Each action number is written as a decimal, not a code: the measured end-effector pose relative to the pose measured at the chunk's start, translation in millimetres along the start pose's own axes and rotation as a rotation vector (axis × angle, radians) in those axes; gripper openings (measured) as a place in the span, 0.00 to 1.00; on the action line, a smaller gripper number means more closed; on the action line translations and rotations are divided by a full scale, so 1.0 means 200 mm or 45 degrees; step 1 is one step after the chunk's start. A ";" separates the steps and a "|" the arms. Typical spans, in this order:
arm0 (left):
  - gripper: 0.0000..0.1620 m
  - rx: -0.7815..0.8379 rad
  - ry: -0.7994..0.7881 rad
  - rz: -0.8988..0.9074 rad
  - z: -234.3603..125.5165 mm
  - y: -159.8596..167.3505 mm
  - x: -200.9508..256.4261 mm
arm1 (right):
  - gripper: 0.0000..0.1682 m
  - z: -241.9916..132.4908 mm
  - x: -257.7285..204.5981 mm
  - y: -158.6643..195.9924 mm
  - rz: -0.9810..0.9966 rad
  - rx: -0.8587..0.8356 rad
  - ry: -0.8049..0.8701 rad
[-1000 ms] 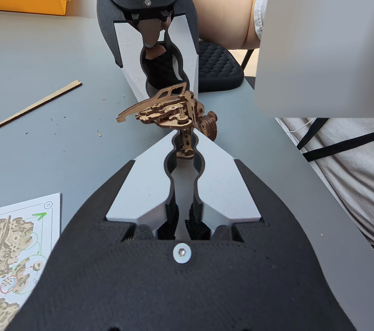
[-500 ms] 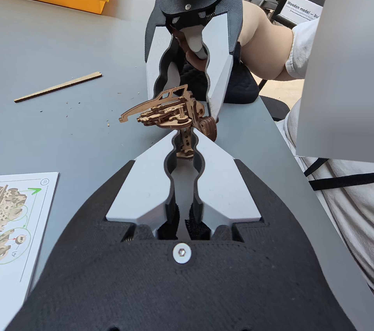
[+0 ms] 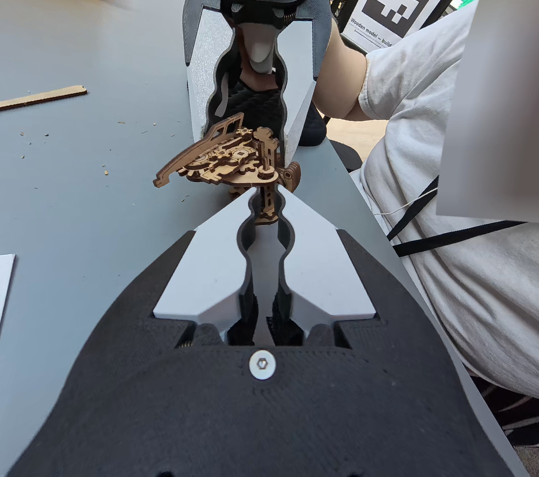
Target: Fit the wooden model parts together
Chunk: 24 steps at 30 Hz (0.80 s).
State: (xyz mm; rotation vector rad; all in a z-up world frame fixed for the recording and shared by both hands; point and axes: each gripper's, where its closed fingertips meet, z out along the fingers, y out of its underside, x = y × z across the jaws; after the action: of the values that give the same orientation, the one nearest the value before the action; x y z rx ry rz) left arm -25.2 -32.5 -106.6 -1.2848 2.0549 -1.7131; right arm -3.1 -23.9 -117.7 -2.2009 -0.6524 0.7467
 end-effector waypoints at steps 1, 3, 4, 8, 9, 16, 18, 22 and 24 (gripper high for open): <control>0.03 -0.001 -0.017 0.009 0.00 0.00 -0.01 | 0.34 0.00 0.01 0.00 0.008 0.004 0.004; 0.06 -0.001 -0.037 0.025 0.01 0.00 -0.01 | 0.33 -0.01 0.02 0.00 0.030 0.013 0.011; 0.08 0.000 -0.043 0.018 0.02 0.00 -0.01 | 0.33 -0.02 0.03 0.00 0.041 0.018 0.013; 0.03 0.027 -0.115 0.061 0.03 -0.02 -0.03 | 0.33 -0.03 0.03 0.00 0.025 0.025 0.030; 0.03 0.033 -0.125 0.071 0.03 -0.02 -0.03 | 0.33 -0.03 0.03 0.01 0.019 0.022 0.032; 0.03 0.107 -0.244 -0.046 0.03 -0.04 -0.07 | 0.33 -0.04 0.06 0.01 0.037 0.028 0.050; 0.03 0.110 -0.272 -0.044 0.03 -0.04 -0.07 | 0.34 -0.04 0.06 0.01 0.023 0.024 0.056; 0.03 0.115 -0.272 -0.076 0.03 -0.04 -0.08 | 0.34 -0.05 0.07 0.01 -0.006 0.022 0.087; 0.03 0.124 -0.262 -0.101 0.03 -0.04 -0.08 | 0.34 -0.05 0.07 0.00 -0.003 0.022 0.090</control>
State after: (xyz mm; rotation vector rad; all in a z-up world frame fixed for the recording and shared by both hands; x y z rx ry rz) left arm -7.9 -25.2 -108.0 -1.4613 1.8074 -1.6143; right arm 13.6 -20.6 -116.5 -2.1996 -0.6112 0.6675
